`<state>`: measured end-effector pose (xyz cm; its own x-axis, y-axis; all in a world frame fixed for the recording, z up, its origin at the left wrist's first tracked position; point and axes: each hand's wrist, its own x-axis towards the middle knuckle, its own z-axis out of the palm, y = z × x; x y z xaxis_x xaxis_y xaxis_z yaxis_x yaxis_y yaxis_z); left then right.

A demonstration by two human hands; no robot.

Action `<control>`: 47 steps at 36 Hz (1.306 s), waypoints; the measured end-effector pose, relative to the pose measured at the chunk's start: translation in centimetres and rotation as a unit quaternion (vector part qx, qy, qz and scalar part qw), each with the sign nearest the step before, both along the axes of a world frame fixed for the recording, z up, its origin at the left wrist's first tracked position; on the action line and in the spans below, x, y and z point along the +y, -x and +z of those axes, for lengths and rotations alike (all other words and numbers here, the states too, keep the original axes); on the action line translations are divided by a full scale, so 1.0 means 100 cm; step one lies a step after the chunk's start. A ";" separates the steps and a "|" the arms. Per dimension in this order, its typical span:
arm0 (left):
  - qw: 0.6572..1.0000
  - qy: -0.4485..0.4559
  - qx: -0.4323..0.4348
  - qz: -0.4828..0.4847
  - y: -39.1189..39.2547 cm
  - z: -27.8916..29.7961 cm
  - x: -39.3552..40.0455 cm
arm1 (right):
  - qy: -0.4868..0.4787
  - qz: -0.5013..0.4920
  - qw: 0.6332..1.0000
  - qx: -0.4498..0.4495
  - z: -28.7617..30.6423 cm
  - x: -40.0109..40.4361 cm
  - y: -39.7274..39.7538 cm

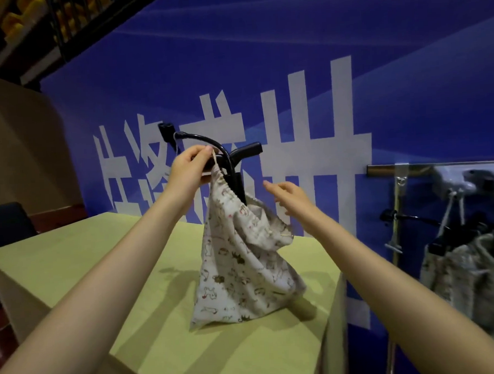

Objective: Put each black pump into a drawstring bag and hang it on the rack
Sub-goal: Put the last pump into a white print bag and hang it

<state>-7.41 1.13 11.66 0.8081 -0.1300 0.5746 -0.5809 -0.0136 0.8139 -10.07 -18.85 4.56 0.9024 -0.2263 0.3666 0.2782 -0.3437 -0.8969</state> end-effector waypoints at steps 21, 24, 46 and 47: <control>1.000 0.008 0.013 0.015 0.001 0.000 0.001 | -0.243 0.044 0.969 0.017 0.009 -0.029 0.035; 1.000 -0.018 -0.005 -0.006 0.002 0.001 -0.001 | -0.275 0.093 0.957 -0.017 0.040 -0.023 0.035; 0.996 -0.031 -0.088 -0.010 0.026 -0.001 -0.035 | 0.241 -0.061 0.962 -0.115 0.119 0.021 0.041; 0.996 -0.030 -0.087 -0.013 0.029 -0.001 -0.038 | 0.250 -0.058 0.960 -0.115 0.119 0.025 0.040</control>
<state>-10.30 -2.64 11.58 0.6927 -0.1881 0.6963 -0.7140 -0.0429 0.6988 -14.10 -16.40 16.50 0.7638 -0.0636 0.6423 0.3839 -0.7552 -0.5313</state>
